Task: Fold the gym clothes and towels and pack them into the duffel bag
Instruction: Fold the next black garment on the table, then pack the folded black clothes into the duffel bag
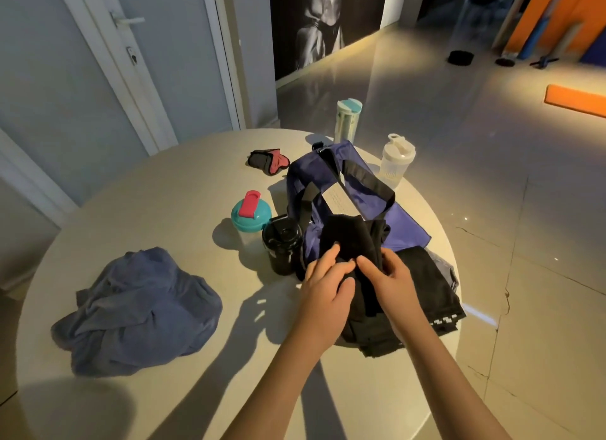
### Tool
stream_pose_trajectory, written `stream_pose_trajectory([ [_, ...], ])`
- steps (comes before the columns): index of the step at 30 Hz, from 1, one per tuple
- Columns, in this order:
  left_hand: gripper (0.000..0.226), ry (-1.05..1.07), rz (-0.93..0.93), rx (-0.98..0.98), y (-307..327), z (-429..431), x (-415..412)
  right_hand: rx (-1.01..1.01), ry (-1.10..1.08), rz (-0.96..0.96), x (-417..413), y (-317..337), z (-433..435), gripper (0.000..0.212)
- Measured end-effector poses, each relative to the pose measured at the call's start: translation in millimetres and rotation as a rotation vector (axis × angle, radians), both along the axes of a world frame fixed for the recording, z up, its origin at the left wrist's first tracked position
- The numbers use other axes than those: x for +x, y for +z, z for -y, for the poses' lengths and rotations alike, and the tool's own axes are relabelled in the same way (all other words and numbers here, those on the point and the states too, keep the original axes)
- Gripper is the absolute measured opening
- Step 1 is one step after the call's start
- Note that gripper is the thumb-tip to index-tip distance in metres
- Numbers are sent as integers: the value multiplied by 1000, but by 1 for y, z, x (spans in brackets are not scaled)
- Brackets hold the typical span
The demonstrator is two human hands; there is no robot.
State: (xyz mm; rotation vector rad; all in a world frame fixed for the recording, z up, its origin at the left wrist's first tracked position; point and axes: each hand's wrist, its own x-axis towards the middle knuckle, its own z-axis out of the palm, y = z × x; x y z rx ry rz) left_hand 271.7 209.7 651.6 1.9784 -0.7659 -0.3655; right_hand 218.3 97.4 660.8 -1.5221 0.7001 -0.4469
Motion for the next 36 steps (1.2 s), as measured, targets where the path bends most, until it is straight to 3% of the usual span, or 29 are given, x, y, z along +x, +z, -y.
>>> stream_pose_trajectory([
  [5, 33, -3, 43, 10, 6, 40, 26, -83, -55, -12, 27, 2, 44, 6],
  [10, 33, 88, 121, 93, 1, 96, 70, -167, -66, -109, 57, -10, 107, 10],
  [17, 35, 245, 337, 461, -18, 193, 160, -251, -46, -145, 96, -21, 197, 9],
  [21, 60, 406, 342, 721, -31, 226, 196, -291, -20, -190, 111, -30, 226, 17],
  [24, 47, 375, 400, 926, -35, 232, 215, -311, 4, -227, 121, -38, 237, 23],
  [28, 28, 285, 389, 807, -21, 237, 226, -322, 33, -258, 133, -43, 242, 35],
  [33, 43, 258, -107, 280, 15, 264, 215, -567, -22, -183, 156, -42, 243, 51],
  [36, 34, 296, -322, 103, 16, 275, 213, -709, -10, -176, 170, -41, 242, 55],
])
